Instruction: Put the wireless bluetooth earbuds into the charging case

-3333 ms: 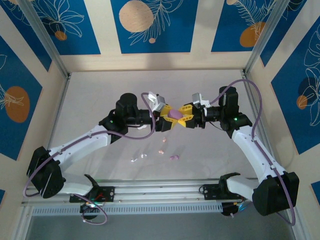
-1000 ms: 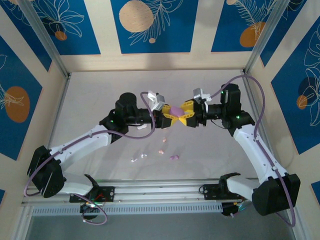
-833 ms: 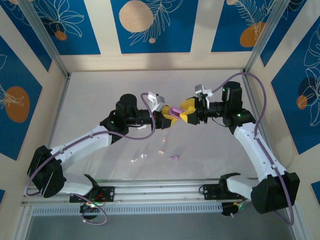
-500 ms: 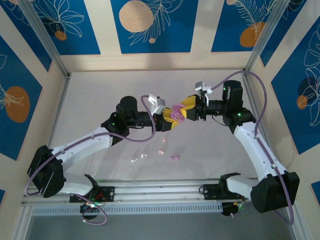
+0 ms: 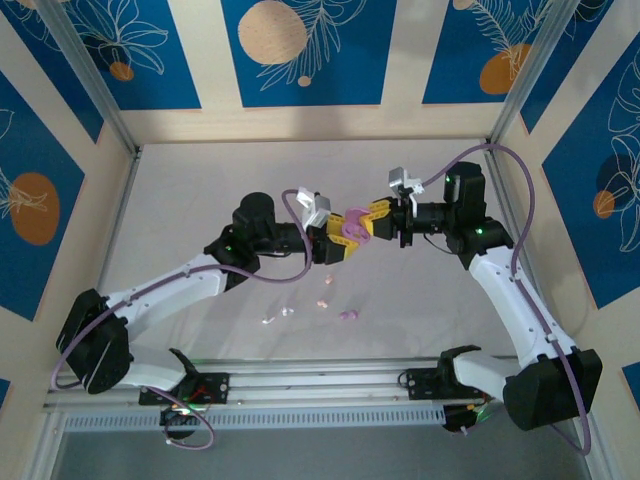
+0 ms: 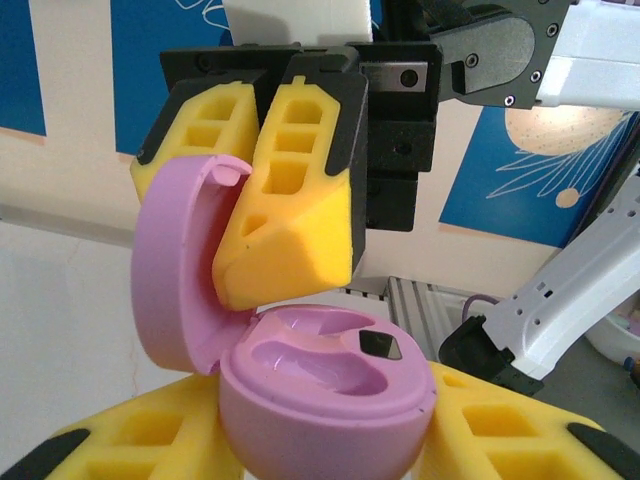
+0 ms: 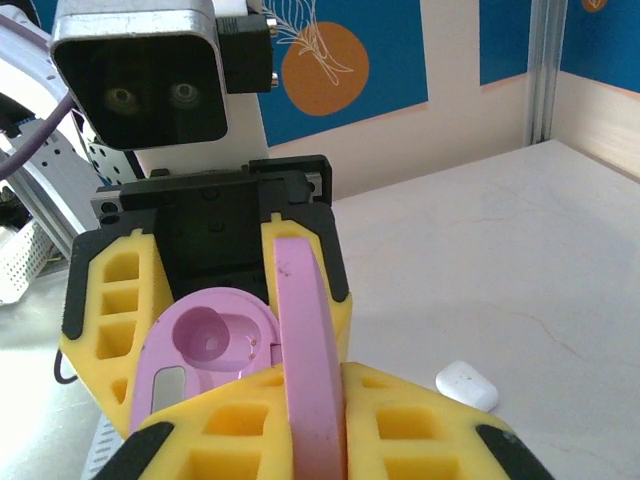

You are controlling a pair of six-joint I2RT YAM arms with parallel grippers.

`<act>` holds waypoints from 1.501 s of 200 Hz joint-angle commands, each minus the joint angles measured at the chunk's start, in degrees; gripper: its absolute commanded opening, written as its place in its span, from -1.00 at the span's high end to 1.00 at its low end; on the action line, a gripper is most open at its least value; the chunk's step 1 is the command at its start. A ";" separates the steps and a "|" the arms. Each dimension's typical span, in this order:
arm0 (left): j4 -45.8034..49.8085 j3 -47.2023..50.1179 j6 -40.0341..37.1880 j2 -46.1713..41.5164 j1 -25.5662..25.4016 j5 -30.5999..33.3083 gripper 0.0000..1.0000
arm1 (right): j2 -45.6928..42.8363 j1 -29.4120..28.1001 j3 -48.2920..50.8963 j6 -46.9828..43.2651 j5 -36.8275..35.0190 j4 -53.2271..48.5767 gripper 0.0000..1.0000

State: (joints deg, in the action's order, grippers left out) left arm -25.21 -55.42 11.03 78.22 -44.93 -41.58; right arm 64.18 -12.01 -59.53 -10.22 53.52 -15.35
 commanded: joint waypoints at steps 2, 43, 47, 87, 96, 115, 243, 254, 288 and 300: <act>-2.29 -0.21 1.46 0.96 -0.38 -1.05 0.10 | -1.42 -0.68 -1.78 -2.51 1.14 -1.89 0.77; -1.60 -1.16 2.38 1.93 -0.51 -1.40 -0.07 | -2.34 -0.99 -1.14 -3.27 -0.62 -1.32 0.77; -1.59 -1.18 2.46 1.97 -0.45 -1.32 -0.09 | -2.44 -1.08 -1.05 -3.31 -0.68 -1.16 0.77; -1.81 -1.62 3.40 2.20 -0.61 -0.56 -0.21 | -3.56 -1.64 0.04 -5.02 -3.14 -0.82 0.77; -2.03 -1.71 3.61 2.21 -0.73 -0.60 -0.24 | -3.96 -1.92 0.27 -5.62 -4.24 -0.82 0.77; -2.21 -1.93 3.65 2.21 -0.98 -1.04 -0.29 | -4.38 -2.40 0.72 -6.47 -6.05 -0.99 0.77; -1.35 -2.59 2.89 1.85 -1.66 -0.13 -0.18 | -4.94 -3.64 0.99 -7.98 -8.96 -2.05 0.75; -1.37 -2.59 2.77 1.81 -1.72 0.09 -0.12 | -4.95 -3.74 1.07 -8.02 -9.11 -2.13 0.75; -1.00 -2.59 2.31 1.68 -1.69 0.15 0.11 | -4.94 -3.78 1.00 -8.16 -9.23 -2.31 0.75; -0.68 -2.59 1.92 1.68 -1.66 0.14 0.18 | -4.86 -3.79 0.99 -8.02 -9.31 -2.31 0.74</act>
State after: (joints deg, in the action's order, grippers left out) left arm -25.67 -55.99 14.22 80.01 -46.04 -41.52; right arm 60.51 -15.38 -59.13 -17.61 43.64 -16.38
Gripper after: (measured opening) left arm 0.434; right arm 0.131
